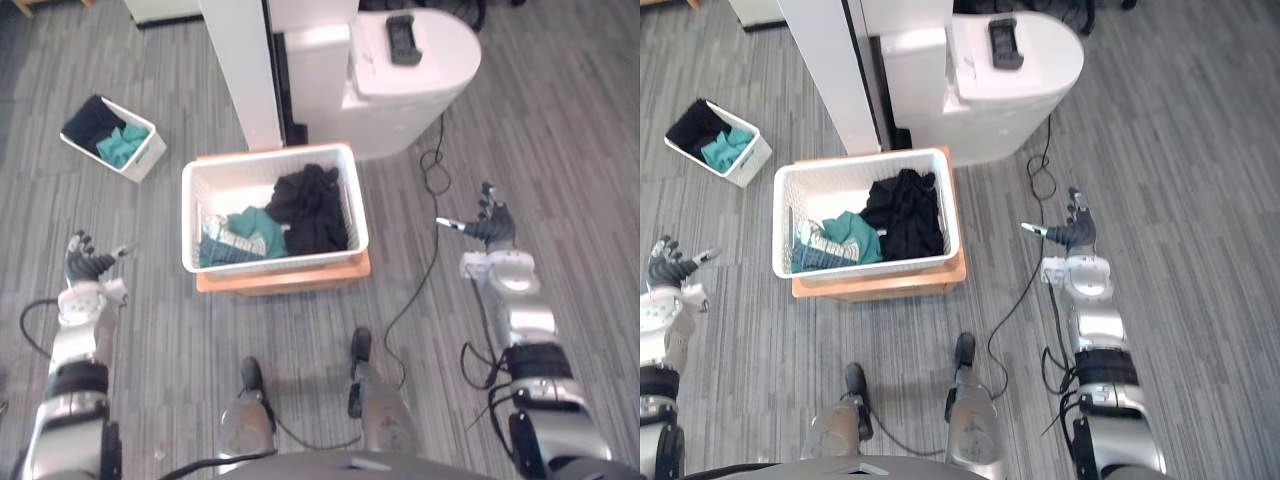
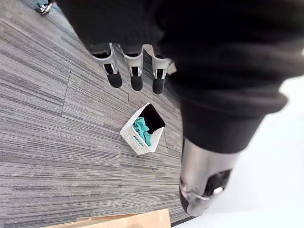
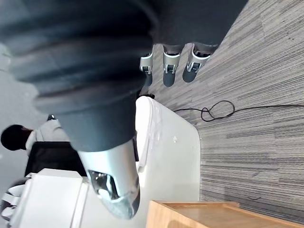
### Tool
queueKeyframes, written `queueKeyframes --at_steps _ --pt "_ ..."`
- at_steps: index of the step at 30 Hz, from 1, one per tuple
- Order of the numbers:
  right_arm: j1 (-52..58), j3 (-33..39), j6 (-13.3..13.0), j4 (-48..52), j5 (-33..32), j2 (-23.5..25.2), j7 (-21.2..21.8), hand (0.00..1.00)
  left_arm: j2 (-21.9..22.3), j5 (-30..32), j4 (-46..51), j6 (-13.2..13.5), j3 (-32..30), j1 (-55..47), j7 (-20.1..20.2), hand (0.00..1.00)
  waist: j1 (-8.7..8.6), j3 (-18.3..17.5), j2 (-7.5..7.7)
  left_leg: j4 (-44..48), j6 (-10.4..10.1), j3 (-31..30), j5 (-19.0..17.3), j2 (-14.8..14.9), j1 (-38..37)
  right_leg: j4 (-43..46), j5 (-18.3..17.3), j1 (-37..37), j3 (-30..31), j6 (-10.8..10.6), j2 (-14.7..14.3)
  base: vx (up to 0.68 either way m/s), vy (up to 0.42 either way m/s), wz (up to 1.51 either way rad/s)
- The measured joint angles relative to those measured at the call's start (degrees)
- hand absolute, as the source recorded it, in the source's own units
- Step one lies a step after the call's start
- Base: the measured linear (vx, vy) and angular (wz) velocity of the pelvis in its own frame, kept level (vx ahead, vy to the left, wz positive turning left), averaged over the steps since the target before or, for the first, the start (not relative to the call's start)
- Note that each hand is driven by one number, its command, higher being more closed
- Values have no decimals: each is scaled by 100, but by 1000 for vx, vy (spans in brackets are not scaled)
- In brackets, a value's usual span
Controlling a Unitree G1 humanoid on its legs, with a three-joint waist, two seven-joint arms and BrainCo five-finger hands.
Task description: Pick up the laundry basket with both hands and put the clothes into the washing machine.
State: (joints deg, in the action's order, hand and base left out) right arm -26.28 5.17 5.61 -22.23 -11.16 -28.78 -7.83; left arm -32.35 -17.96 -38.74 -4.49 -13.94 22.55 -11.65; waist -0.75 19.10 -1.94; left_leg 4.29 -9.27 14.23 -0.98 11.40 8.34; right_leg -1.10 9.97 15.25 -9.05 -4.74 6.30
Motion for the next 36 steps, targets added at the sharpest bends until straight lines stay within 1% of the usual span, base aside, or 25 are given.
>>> queueKeyframes --at_steps 3,5,10,14,17,20,21,23,25,28,33,36 --pt "-701 -114 47 -566 -76 -275 9 0 -237 1 -657 -47 365 728 54 0 -17 306 -17 96 -2 1 20 5 171 -41 105 123 26 6 -1 -61 -21 -3" --pt "-1173 -415 91 -933 -89 -468 9 0 -288 1 -1104 -80 587 1224 82 0 -35 379 -8 169 -2 7 20 5 397 -55 178 321 53 11 5 -39 0 -5" --pt "-1991 -820 118 -1358 -86 -546 17 0 -298 2 -1674 -191 912 2044 80 0 -85 615 2 273 5 49 29 15 670 -68 285 573 119 32 4 -22 8 -5" --pt "-2301 -1152 201 -1512 -75 -521 21 0 -294 3 -1832 -231 1035 2356 70 0 -65 631 12 268 11 159 60 15 841 -74 327 810 230 49 -2 -12 2 -11" --pt "-2431 -1257 213 -1550 -51 -451 18 0 -189 3 -1837 -238 1166 2625 37 0 -67 638 22 243 6 173 105 29 979 -103 368 942 234 58 -17 0 0 0" --pt "-2670 -1423 213 -1548 14 -260 14 0 81 2 -1840 -244 1244 2795 10 0 -74 644 34 194 -1 277 143 40 1079 -142 424 1106 309 67 -35 -7 -1 -10" --pt "-2687 -1436 213 -1548 19 -216 13 0 151 13 -1843 -245 1294 2826 -69 0 -66 644 34 131 -16 299 175 38 1073 -205 462 1110 328 73 -40 3 0 -13" --pt "-2687 -1456 214 -1549 22 -97 6 0 151 7 -1843 -245 1296 2849 -91 0 -65 644 34 44 -38 307 219 58 1048 -248 474 1111 335 84 -61 6 0 -5" --pt "-2687 -1470 214 -1547 23 -44 -14 0 175 11 -1843 -243 1313 2875 -186 0 -68 644 34 40 -43 312 222 79 1050 -252 474 1114 335 84 -79 0 0 0" --pt "-2687 -1570 214 -1546 28 13 -46 0 196 27 -1861 -252 1384 2916 -226 0 -68 644 34 6 -55 312 240 74 1052 -252 474 1126 335 83 -80 -6 2 1" --pt "-2717 -1576 218 -1535 36 247 -100 0 195 165 -1875 -259 1396 3028 -314 0 -43 644 35 -336 -38 335 471 -11 1050 -253 518 1280 356 72 -80 -14 -1 0" --pt "-2770 -1575 225 -1534 41 368 -107 0 207 233 -1898 -261 1394 3030 -316 0 -59 644 36 -358 -34 331 499 -14 1044 -252 532 1280 353 75 -81 -25 5 2"
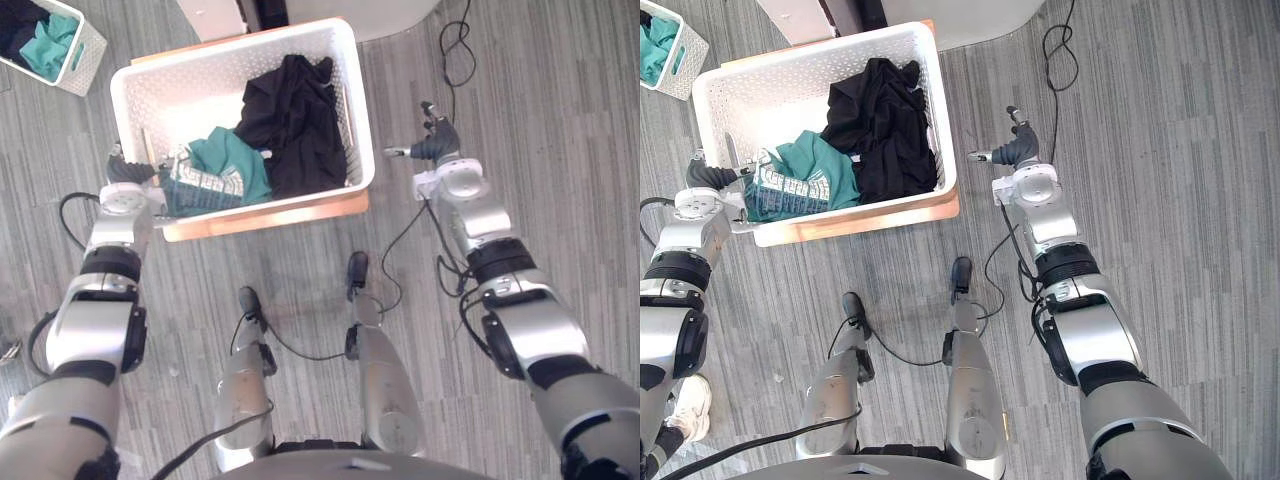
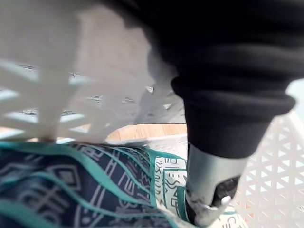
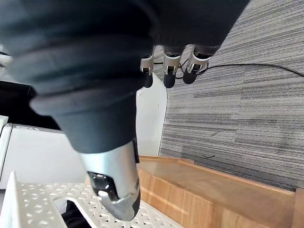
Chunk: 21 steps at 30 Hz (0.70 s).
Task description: Pick up the laundry basket with both hands and put the clothes into the washing machine.
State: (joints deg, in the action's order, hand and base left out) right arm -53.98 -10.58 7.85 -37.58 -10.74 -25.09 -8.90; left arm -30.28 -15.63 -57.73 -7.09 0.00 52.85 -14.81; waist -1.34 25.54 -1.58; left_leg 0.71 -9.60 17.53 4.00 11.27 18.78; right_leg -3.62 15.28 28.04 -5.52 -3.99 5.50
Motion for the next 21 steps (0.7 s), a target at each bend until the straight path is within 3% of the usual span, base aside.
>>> queueKeyframes --at_steps 21 --pt "-322 679 78 521 214 38 -679 0 139 17 93 -14 -347 -78 -276 0 -51 -3 5 -392 -5 -32 223 -30 -162 -92 47 -59 -23 -17 -40 -2 5 0"
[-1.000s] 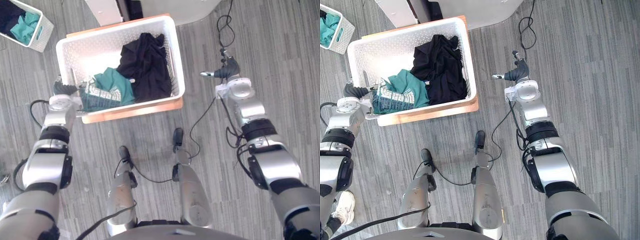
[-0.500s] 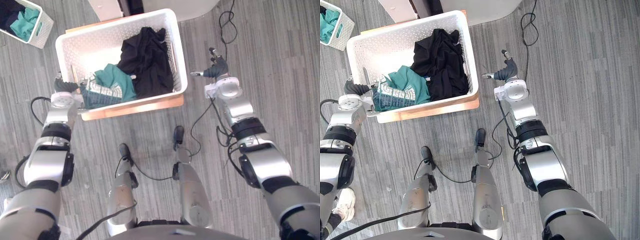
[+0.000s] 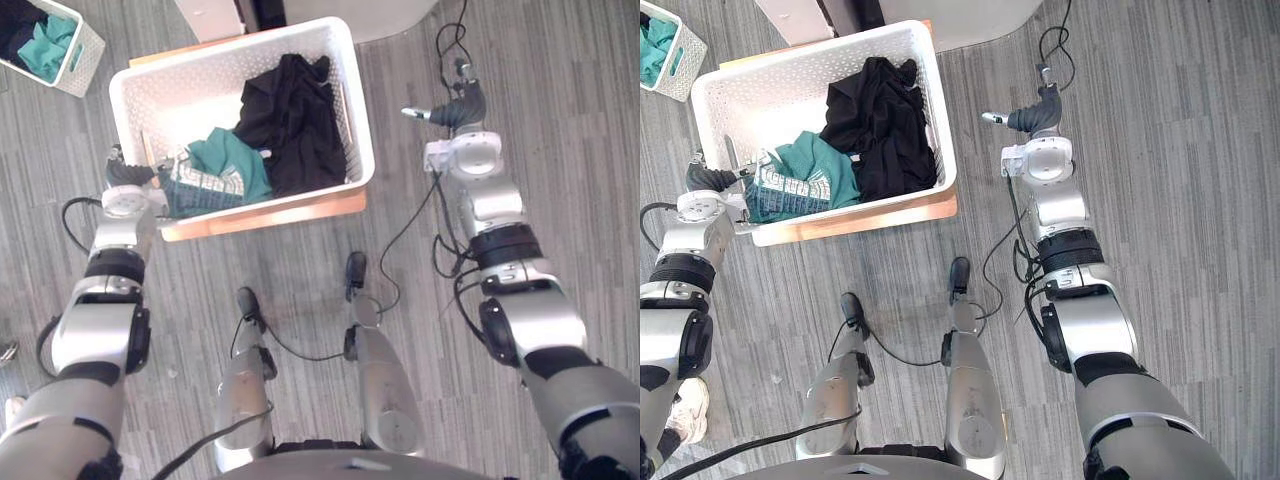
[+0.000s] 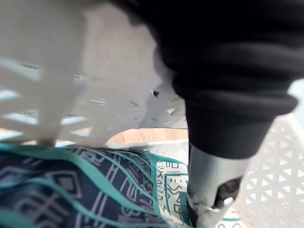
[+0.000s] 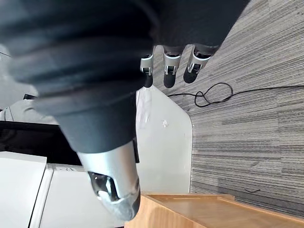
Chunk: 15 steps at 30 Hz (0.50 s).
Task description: Pick up the laundry basket with both hands and put the clothes into the washing machine.
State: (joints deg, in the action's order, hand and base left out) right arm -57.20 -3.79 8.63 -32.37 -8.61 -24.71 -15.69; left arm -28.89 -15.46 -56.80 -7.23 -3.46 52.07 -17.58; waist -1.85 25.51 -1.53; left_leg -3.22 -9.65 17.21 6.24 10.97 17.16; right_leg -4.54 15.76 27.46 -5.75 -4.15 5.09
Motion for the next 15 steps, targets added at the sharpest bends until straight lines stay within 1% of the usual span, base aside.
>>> queueKeyframes --at_steps 3,5,10,13,15 --pt "-20 0 -6 252 -2 6 -2 0 22 -1 2 -5 -35 -1 -84 0 1 0 0 -1 -4 -1 8 2 -2 0 0 0 4 0 -4 -3 10 0" --pt "-25 2 -5 253 -2 50 -5 0 28 -1 9 -5 -36 -1 -92 0 5 0 0 -2 -4 -2 8 2 -2 0 0 0 3 0 -4 -10 34 0" --pt "-19 -56 -3 237 3 430 8 0 49 -2 57 -22 -31 4 -106 0 15 0 0 -2 -7 -19 14 3 15 0 0 3 -11 0 -4 -10 28 1" --pt "-14 -62 7 210 14 526 11 0 85 -2 157 -25 -8 14 -121 0 42 0 0 -1 1 -49 32 4 63 0 0 23 -49 -1 2 -14 32 6" --pt "-14 -69 11 125 156 612 14 0 96 -3 221 -25 32 33 -165 0 39 0 0 -20 5 -120 70 7 104 0 0 32 -107 0 4 -18 33 13"
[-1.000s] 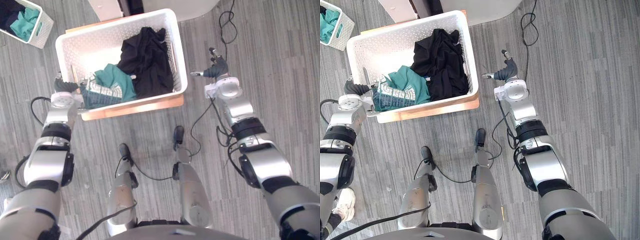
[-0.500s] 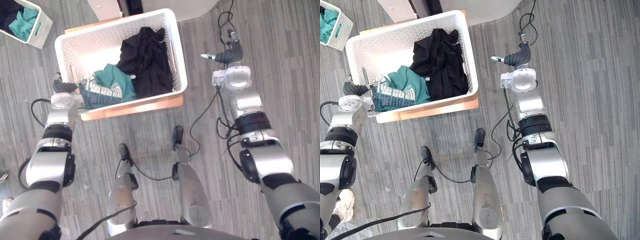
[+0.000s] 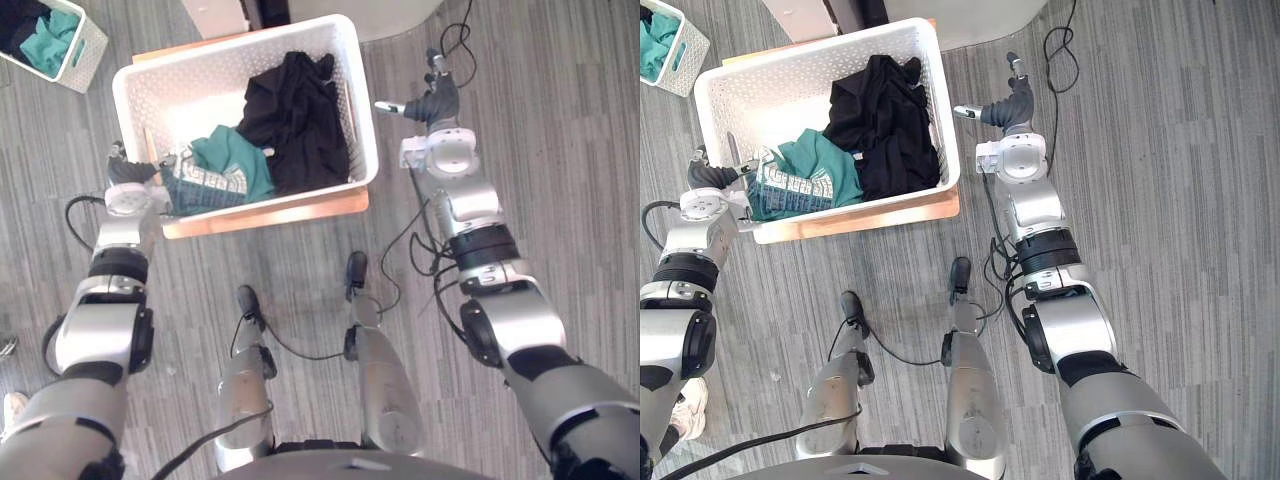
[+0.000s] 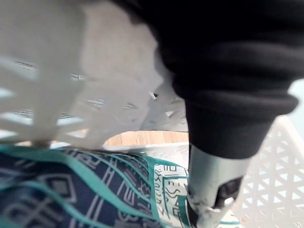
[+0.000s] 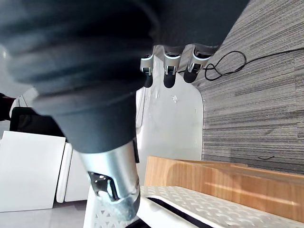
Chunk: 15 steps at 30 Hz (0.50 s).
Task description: Pick up the laundry basket with both hands and put the clothes into the washing machine.
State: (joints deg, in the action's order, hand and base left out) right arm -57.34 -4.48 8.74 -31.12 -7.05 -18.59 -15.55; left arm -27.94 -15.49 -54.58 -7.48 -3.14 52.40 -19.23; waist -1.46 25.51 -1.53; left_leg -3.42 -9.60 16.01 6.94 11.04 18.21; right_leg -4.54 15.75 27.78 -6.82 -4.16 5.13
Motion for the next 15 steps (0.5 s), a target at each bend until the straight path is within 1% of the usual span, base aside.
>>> queueKeyframes --at_steps 2,8,14,15 --pt "3 -113 11 -172 74 27 4 0 26 0 4 0 61 62 -19 0 20 0 0 -57 -5 -24 43 -2 2 0 0 1 -24 0 2 -21 33 9" --pt "-24 -109 11 -435 79 218 17 0 49 -5 19 18 101 103 -95 0 39 0 0 -95 -5 -36 81 -3 40 0 -1 29 -36 -1 2 -21 30 2" --pt "-140 -109 -51 -598 75 222 47 0 67 -4 125 42 105 108 -173 0 59 -2 2 -101 -7 -39 95 -5 103 0 -5 103 -37 -7 8 -26 40 1" --pt "-141 -110 -108 -597 77 222 47 0 62 -4 165 44 105 108 -177 0 69 -2 1 -101 -7 -39 112 -5 135 0 1 134 -34 0 8 -22 33 0"
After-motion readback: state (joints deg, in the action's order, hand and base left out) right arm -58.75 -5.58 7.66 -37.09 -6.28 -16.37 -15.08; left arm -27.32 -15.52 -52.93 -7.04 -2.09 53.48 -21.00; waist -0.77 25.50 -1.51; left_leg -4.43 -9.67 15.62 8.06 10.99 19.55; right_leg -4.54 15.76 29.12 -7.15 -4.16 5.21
